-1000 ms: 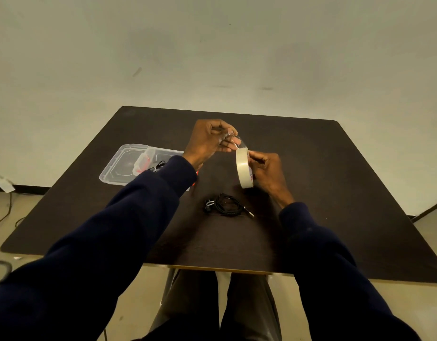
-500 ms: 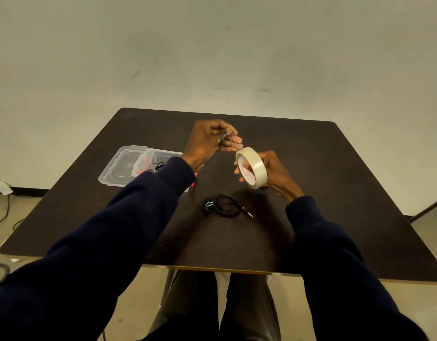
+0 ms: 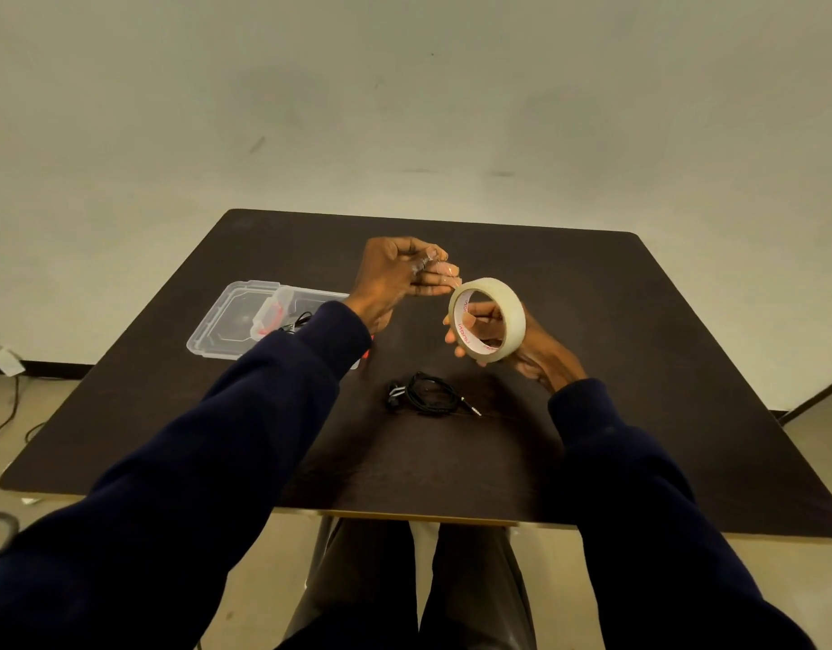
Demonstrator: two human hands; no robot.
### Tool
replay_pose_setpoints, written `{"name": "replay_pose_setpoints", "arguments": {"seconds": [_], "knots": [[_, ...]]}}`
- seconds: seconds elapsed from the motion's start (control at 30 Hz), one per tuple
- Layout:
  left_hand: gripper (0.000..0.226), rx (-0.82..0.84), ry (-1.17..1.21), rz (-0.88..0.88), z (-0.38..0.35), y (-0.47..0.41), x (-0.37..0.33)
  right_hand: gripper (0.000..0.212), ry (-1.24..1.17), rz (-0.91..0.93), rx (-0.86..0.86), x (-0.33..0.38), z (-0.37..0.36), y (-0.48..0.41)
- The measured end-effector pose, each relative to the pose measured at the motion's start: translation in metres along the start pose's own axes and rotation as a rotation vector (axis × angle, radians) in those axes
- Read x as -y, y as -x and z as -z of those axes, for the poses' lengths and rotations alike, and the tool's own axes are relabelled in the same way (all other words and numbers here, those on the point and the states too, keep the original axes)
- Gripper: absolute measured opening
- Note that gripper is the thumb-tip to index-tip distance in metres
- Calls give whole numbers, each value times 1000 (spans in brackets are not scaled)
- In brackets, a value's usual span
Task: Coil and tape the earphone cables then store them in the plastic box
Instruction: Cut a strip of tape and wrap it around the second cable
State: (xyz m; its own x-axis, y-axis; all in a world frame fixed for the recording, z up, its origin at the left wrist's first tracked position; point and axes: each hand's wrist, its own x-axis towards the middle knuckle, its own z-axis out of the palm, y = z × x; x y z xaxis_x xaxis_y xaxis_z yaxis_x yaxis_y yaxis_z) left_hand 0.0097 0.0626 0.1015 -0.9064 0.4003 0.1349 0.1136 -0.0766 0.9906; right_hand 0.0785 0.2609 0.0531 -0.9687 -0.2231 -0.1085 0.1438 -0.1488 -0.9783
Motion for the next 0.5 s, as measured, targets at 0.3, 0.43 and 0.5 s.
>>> {"name": "replay_pose_setpoints", "arguments": {"seconds": [0.3, 0.43, 0.5], "knots": [[17, 118, -105, -89, -1, 8, 0, 34, -150, -89, 37, -12, 9, -1], [14, 145, -137, -147, -5, 11, -1, 38, -197, -112, 43, -12, 10, -2], [14, 151, -150, -163, -6, 13, 0, 39, -254, -143, 59, -13, 8, -1]]}}
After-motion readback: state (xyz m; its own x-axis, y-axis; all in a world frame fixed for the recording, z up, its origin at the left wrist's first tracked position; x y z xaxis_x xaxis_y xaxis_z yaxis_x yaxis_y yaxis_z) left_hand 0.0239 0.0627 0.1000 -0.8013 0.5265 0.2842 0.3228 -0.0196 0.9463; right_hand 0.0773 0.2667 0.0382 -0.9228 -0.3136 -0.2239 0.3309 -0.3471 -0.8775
